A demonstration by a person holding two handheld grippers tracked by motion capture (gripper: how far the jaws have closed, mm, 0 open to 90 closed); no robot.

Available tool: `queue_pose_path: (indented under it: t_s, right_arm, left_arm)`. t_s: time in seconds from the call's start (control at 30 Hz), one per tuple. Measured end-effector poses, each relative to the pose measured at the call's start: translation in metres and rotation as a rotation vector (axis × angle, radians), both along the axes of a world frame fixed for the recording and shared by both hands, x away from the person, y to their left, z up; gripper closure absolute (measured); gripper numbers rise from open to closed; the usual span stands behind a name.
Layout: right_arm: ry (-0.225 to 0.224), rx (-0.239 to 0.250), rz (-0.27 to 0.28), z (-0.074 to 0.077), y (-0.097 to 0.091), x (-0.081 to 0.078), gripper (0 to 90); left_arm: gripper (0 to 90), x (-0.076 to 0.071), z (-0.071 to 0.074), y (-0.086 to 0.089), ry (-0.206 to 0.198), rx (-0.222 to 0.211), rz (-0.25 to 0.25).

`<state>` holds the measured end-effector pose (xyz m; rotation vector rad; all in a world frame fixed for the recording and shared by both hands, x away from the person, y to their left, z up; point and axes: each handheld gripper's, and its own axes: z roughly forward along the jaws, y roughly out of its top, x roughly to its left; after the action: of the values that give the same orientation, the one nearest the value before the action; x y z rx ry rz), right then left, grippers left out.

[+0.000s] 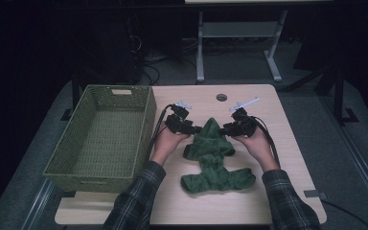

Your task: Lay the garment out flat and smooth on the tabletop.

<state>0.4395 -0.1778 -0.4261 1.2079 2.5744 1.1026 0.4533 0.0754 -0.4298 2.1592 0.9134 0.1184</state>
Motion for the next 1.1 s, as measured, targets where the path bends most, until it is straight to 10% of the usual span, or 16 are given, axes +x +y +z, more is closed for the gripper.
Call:
queue_pose_path:
  t_s: [0.43,0.8,1.1]
  right_arm:
    - [0.042,-0.034,0.032,-0.019,0.006,0.005,83.8]
    - [-0.014,-0.054,0.043,-0.003,0.002,-0.004,85.9]
    - [-0.073,-0.068,0.038,0.015,-0.01,-0.013,85.9]
  left_arm:
    - [49.6,0.009,-0.025,-0.01,0.06,0.024,-0.058]
    - [79.0,0.009,-0.031,-0.02,0.097,0.074,-0.116]
    - [87.8,0.004,-0.015,-0.015,0.011,0.047,-0.069]
